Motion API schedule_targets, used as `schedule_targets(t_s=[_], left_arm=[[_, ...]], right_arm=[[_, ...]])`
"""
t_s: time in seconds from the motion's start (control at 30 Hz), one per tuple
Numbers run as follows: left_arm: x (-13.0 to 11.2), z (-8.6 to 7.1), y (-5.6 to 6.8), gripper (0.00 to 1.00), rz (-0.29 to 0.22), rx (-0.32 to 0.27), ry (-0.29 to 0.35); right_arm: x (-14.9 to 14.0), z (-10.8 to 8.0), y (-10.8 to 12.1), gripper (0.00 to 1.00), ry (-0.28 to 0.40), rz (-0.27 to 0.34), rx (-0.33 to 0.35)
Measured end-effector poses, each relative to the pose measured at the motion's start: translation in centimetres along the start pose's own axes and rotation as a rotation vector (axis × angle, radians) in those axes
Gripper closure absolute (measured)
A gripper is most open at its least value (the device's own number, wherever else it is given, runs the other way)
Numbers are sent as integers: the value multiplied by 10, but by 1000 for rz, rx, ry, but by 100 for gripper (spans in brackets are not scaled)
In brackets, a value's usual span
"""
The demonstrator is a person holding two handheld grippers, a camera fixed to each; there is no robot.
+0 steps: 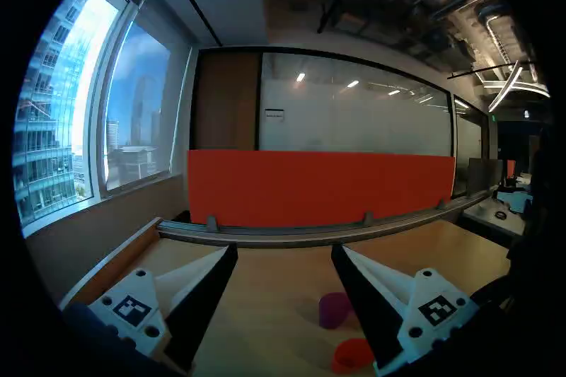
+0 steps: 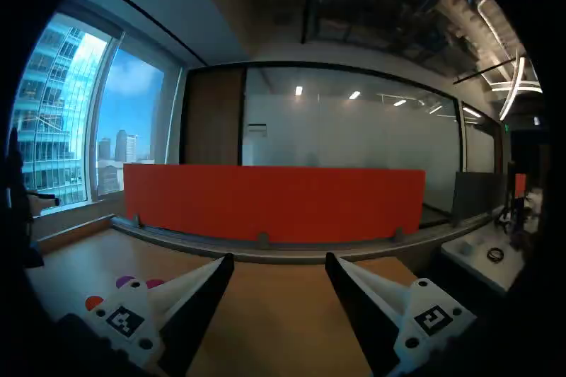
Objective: Pour water
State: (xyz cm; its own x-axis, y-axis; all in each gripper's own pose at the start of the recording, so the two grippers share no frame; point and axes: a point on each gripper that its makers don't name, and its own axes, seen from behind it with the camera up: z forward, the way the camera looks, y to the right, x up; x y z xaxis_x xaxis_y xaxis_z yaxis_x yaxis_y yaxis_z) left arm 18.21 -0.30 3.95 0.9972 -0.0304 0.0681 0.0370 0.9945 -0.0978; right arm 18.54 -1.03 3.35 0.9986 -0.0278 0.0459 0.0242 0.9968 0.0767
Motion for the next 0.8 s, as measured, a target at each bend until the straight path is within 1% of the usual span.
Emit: schedule_targets(t_s=[0.1, 0.2, 0.3, 0.4, 0.5, 0.6, 0.8], left_arm=[[4, 0, 2, 1, -2, -9, 4], [6, 0, 5, 1, 8, -18, -1], [6, 0, 12, 2, 18, -42, -7], [5, 1, 22, 1, 14, -82, -13], [5, 2, 32, 1, 2, -127, -16], [7, 0, 41, 1, 0, -169, -1], [9, -2, 59, 1, 10, -261, 14]], right_arm=[[1, 0, 0, 0, 0, 2, 3], [2, 0, -1, 0, -1, 2, 7], [2, 1, -2, 0, 0, 4, 19], [-1, 1, -7, 0, -5, 8, 48], [-1, 1, -13, 0, -11, 18, 89], [-1, 0, -22, 0, -10, 27, 141], [-5, -4, -42, 0, -28, 37, 259]])
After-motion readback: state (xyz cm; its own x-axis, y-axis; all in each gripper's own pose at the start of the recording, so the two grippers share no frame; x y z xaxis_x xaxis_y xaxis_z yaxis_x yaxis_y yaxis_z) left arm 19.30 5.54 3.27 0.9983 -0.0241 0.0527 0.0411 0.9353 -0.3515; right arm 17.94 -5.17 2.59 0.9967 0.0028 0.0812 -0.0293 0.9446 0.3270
